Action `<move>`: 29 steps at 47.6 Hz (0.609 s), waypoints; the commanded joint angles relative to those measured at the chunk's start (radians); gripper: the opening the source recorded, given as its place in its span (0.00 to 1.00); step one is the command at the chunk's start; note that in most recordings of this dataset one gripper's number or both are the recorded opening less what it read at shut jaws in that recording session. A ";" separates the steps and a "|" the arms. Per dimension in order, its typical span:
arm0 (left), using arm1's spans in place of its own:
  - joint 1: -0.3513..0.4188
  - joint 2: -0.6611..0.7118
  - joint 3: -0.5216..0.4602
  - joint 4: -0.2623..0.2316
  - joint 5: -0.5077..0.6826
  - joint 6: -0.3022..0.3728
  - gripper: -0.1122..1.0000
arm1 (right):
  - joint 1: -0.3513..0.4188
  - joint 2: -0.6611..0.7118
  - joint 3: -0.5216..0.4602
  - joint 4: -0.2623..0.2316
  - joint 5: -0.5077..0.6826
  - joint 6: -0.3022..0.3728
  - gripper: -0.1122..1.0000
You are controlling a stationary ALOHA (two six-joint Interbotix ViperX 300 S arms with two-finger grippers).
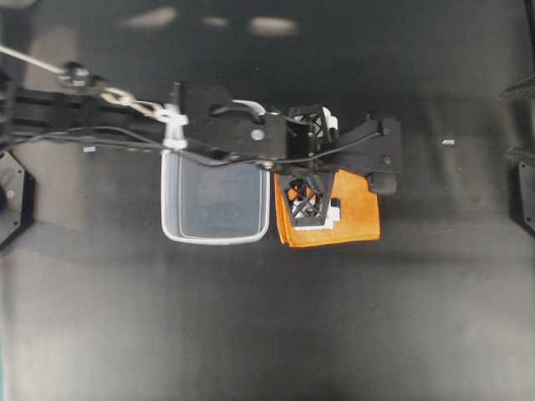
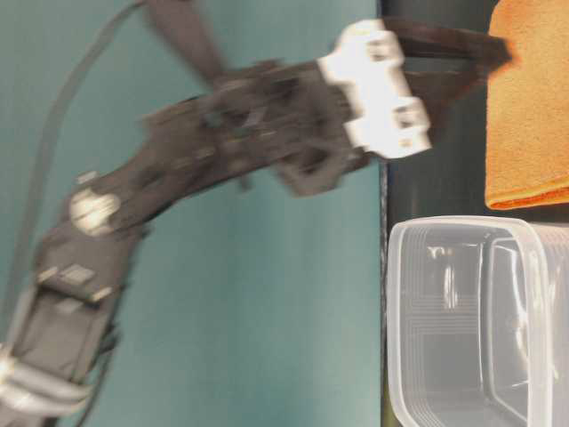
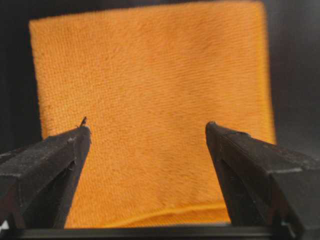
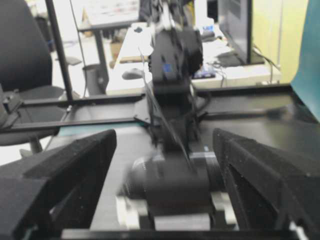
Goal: Place the orange towel into the container with the left arm.
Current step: 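Close the left gripper on the center of the orange towel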
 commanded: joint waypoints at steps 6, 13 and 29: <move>0.000 0.086 -0.043 0.003 0.038 0.048 0.91 | -0.002 0.008 -0.006 0.003 -0.009 0.003 0.78; -0.005 0.112 -0.044 0.003 0.043 0.077 0.91 | -0.002 0.008 -0.005 0.003 -0.006 0.000 0.78; -0.014 0.107 -0.041 0.003 0.055 0.071 0.51 | -0.002 0.008 -0.003 0.002 -0.006 0.000 0.78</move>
